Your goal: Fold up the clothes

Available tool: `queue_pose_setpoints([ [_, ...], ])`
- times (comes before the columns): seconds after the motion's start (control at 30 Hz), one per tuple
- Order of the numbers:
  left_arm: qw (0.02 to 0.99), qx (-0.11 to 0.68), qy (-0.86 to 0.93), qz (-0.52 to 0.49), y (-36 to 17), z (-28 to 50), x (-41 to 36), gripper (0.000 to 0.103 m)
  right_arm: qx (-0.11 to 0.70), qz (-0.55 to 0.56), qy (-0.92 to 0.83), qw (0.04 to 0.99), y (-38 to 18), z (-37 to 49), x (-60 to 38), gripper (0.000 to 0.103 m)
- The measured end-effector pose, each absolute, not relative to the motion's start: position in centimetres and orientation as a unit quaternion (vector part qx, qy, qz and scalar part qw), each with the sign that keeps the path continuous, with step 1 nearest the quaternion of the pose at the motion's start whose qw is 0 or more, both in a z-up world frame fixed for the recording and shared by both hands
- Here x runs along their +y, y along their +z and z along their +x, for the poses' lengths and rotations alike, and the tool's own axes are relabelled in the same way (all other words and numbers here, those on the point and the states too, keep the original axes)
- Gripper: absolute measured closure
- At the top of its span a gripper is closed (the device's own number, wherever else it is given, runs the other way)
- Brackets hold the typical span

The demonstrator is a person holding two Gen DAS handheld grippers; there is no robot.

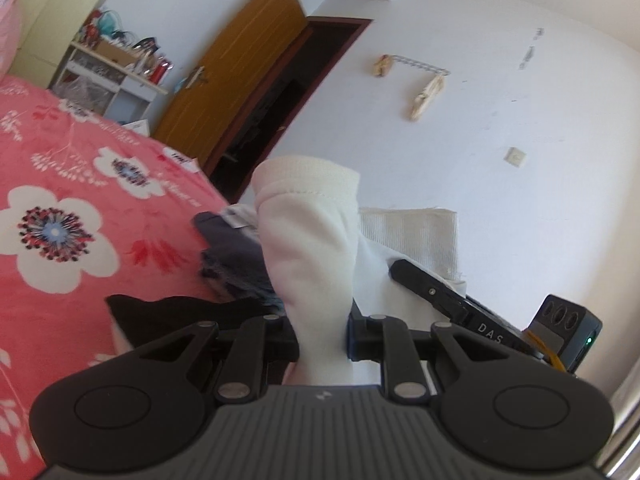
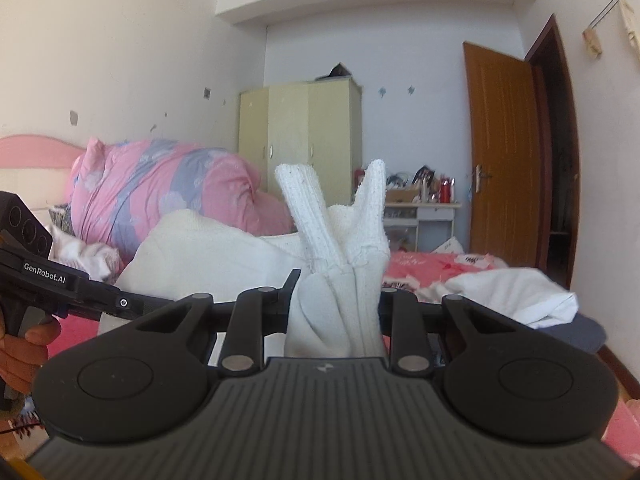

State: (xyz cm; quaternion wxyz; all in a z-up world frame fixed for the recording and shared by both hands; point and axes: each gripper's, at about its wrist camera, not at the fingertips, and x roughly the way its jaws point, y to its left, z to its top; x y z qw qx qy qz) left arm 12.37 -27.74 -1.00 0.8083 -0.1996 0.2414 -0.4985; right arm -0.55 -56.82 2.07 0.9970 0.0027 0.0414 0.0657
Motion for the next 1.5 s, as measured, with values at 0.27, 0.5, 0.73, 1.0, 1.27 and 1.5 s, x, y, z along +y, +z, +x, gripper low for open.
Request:
queue_pose_setpoints([
  [0.27,0.808,0.316,-0.458,-0.194,-8.5,20.6,-29.0,0.083,0.137,0.01,0.104,0.985,-4.2,10.2,-59.0,0.079],
  [0.5,0.811,0.293,-0.46,-0.211,-9.7,20.9,-28.7,0.085,0.202,0.079,0.122,0.968,-7.5,14.1,-61.0,0.079],
  [0.73,0.807,0.351,-0.426,-0.207,-10.6,22.2,-29.2,0.069,0.255,0.064,0.112,0.958,-7.7,16.4,-61.4,0.069],
  [1.0,0.859,0.272,-0.37,-0.224,-6.8,22.1,-25.1,0.051,0.187,0.045,0.06,0.979,-3.4,12.9,-61.9,0.047],
  [1.27,0.86,0.268,-0.425,-0.094,-6.1,23.2,-30.9,0.051,0.198,-0.017,0.116,0.973,-2.2,13.2,-60.2,0.064],
  [1.5,0.856,0.327,-0.395,-0.062,-9.5,26.4,-33.8,0.056,0.308,0.039,0.079,0.947,-8.8,19.4,-62.3,0.086],
])
